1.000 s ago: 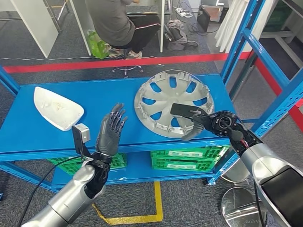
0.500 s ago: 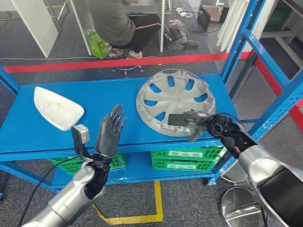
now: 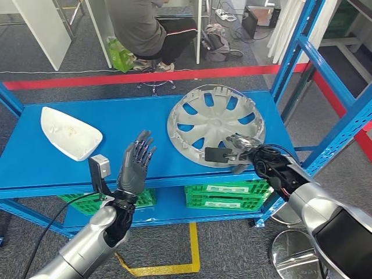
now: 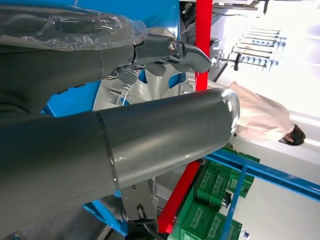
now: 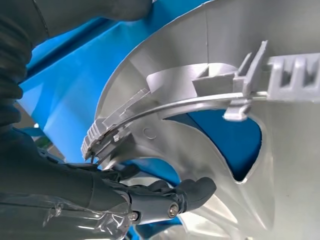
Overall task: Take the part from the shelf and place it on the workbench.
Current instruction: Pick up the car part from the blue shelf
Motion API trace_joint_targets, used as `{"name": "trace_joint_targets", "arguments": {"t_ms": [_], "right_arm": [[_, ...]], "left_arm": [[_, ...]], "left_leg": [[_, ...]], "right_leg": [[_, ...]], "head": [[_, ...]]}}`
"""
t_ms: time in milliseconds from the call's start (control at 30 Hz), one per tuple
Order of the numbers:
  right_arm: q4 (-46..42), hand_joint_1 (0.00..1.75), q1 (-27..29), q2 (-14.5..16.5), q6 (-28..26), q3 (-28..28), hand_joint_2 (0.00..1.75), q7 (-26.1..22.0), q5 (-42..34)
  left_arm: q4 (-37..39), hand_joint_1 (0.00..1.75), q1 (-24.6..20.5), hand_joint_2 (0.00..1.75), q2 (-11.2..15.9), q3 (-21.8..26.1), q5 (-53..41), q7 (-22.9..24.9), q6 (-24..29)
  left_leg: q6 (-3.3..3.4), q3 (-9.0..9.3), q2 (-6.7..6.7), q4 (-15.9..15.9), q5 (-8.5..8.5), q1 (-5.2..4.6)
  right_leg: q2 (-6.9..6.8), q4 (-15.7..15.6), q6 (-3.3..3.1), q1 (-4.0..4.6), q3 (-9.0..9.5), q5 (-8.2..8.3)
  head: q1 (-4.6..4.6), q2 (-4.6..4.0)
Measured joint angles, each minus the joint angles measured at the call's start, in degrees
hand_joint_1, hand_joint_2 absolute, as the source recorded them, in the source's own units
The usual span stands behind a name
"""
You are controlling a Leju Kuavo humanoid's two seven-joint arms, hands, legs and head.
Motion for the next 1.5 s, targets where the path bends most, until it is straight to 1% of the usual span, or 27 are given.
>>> {"name": "trace_joint_targets", "arguments": {"t_ms": [133, 233, 667, 967, 1033, 1200, 1333, 1500], "right_arm": [[0.2, 0.0, 0.3, 0.1, -1.7, 1.3, 1.75, -3.2, 3.7], [0.2, 0.0, 0.6, 0.4, -2.3, 2.1, 1.75, -4.5, 4.7], [0.2, 0.0, 1.0, 1.4, -2.1, 3.1, 1.75, -5.5, 4.5], [-0.9, 0.0, 2.4, 3.2, 3.2, 2.3, 1.75, -6.0, 0.9], [-1.3, 0.0, 3.4, 3.6, 3.9, 2.2, 1.75, -6.0, 0.7], [-2.0, 0.0, 4.3, 4.2, 4.9, 1.8, 1.75, -6.2, -0.5], [-2.5, 0.0, 4.2, 4.5, 8.1, 0.7, 1.75, -6.4, -3.6], [-3.3, 0.0, 4.2, 4.8, 12.8, -0.8, 1.75, -9.0, -6.9]], "left_arm": [[0.0, 0.0, -0.1, 0.0, 0.0, 0.0, 0.0, 0.0, 0.0], [0.0, 0.0, -0.1, 0.0, 0.0, 0.0, 0.0, 0.0, 0.0], [0.0, 0.0, -0.3, 0.0, 0.0, 0.0, 0.0, 0.0, 0.0], [0.0, 0.0, -0.3, 0.0, 0.0, 0.0, 0.0, 0.0, 0.0], [0.0, 0.0, -0.3, 0.0, -0.1, 0.0, 0.0, 0.0, 0.0], [0.0, 0.0, -0.3, 0.0, -0.1, 0.0, 0.0, 0.1, 0.0], [0.0, 0.0, -0.3, 0.0, -0.1, 0.0, 0.0, 0.1, 0.0], [0.0, 0.0, -0.2, 0.0, -0.1, 0.0, 0.2, 0.1, 0.1]], "left_leg": [[0.0, 0.02, 0.01, 0.0, 0.0, 0.0], [-0.02, 0.1, 0.07, 0.0, -0.01, 0.01], [-0.13, 0.39, 0.2, 0.0, 0.0, 0.11], [-0.27, 0.61, 0.13, 0.0, -0.1, 0.15], [-0.3, 0.62, 0.07, 0.0, -0.12, 0.16], [-0.38, 0.64, 0.08, 0.0, -0.21, 0.18], [-0.38, 0.69, 0.06, 0.0, -0.22, 0.18], [-0.42, 0.84, 0.1, 0.0, -0.26, 0.17]], "right_leg": [[0.01, 0.0, 0.0, 0.0, 0.02, 0.0], [0.09, 0.0, -0.01, 0.0, 0.07, 0.0], [0.25, 0.0, -0.14, 0.17, 0.28, 0.0], [0.19, 0.0, -0.22, 0.21, 0.48, -0.09], [0.13, 0.0, -0.23, 0.23, 0.55, -0.14], [0.12, 0.0, -0.35, 0.25, 0.56, -0.25], [0.1, 0.0, -0.37, 0.24, 0.59, -0.28], [0.16, 0.0, -0.37, 0.25, 0.76, -0.28]], "head": [[0.01, 0.0], [0.05, 0.0], [0.02, 0.0], [-0.03, 0.0], [0.08, 0.0], [-0.01, 0.0], [0.05, 0.0], [0.09, 0.0]]}}
